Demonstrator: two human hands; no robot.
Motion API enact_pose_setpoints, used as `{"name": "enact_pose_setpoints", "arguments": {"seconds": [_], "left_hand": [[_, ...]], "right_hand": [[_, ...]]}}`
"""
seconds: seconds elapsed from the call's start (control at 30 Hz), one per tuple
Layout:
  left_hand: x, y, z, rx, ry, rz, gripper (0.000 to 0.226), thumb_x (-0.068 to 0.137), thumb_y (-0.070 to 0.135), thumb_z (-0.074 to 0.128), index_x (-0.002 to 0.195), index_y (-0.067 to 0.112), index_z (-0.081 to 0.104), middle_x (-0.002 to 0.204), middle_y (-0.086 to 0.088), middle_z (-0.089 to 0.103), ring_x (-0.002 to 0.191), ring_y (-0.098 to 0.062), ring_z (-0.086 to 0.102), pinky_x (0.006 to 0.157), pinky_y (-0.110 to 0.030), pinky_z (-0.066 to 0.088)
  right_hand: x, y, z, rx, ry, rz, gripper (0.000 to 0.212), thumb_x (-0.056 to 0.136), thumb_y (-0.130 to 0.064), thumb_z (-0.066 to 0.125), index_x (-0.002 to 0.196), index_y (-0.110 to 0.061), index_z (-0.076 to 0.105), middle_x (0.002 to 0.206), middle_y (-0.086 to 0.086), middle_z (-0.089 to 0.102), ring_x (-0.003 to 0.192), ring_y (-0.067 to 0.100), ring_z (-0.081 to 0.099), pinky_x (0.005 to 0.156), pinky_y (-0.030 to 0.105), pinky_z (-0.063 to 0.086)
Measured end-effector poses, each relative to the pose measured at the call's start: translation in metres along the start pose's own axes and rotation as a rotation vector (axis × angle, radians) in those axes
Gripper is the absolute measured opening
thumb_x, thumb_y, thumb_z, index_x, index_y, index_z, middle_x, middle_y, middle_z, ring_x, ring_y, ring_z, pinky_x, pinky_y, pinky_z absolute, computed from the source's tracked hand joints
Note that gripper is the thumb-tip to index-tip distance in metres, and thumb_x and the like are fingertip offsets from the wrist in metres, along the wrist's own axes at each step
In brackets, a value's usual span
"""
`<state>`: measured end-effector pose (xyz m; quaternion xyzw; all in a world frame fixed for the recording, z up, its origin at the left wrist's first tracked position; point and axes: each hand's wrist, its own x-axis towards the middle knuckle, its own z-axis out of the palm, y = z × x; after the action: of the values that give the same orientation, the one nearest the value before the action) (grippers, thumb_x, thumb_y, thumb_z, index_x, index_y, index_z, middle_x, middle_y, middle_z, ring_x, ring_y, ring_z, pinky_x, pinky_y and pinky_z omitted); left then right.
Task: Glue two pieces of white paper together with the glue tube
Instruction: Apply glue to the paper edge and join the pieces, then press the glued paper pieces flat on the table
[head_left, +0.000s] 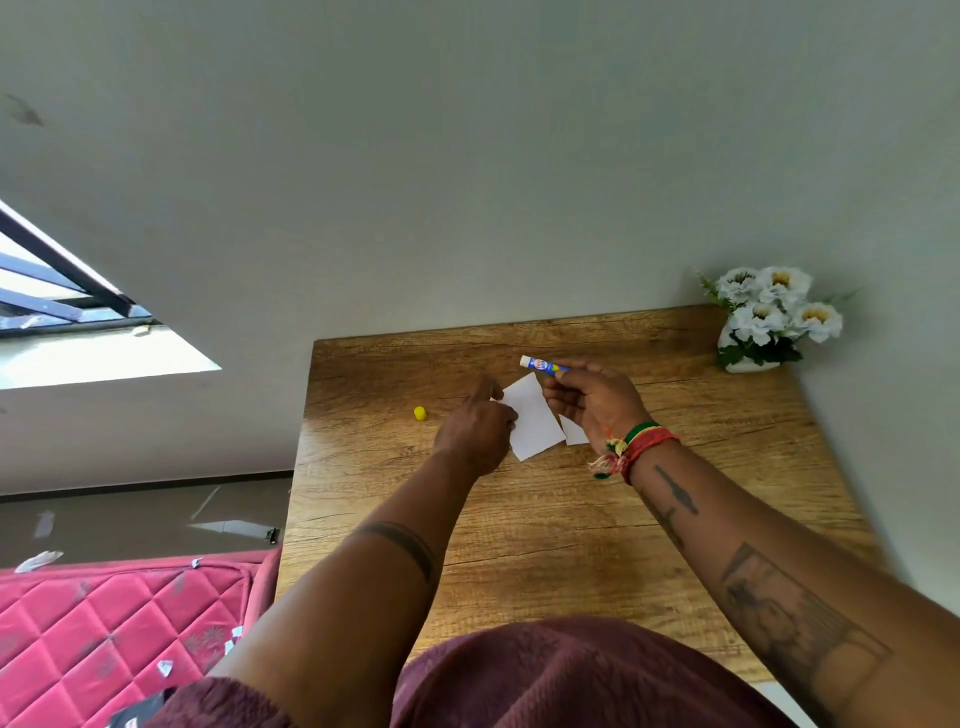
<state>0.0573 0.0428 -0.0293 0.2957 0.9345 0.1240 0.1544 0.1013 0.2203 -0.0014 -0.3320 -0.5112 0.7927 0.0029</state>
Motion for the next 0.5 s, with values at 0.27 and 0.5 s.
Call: {"name": "enact_pose_setpoints", "arguments": {"seconds": [0.27,0.5], "left_hand": [[0.008,-0.004,-0.002,0.001,-0.008,0.027,0.03,0.103,0.027,0.057,0.127,0.017,0.071,0.129,-0.007,0.044,0.106,-0.028,0.06,0.087,-0.039,0.055],[0.015,0.016,-0.02,-0.857,0.255,-0.235,0.02,0.1,0.028,0.063,0.113,0.024,0.077,0.106,0.007,0.077,0.096,-0.01,0.068,0.078,-0.026,0.053]], "right_hand": [[0.001,0.001,0.006,0.133,-0.03,0.051,0.022,0.095,-0.003,0.058,0.115,0.002,0.066,0.089,0.018,0.073,0.074,0.022,0.071,0.069,0.029,0.06],[0.007,0.006,0.012,0.181,-0.14,0.103,0.023,0.096,-0.003,0.058,0.118,-0.004,0.066,0.1,0.016,0.074,0.084,0.023,0.073,0.079,0.031,0.06]]}}
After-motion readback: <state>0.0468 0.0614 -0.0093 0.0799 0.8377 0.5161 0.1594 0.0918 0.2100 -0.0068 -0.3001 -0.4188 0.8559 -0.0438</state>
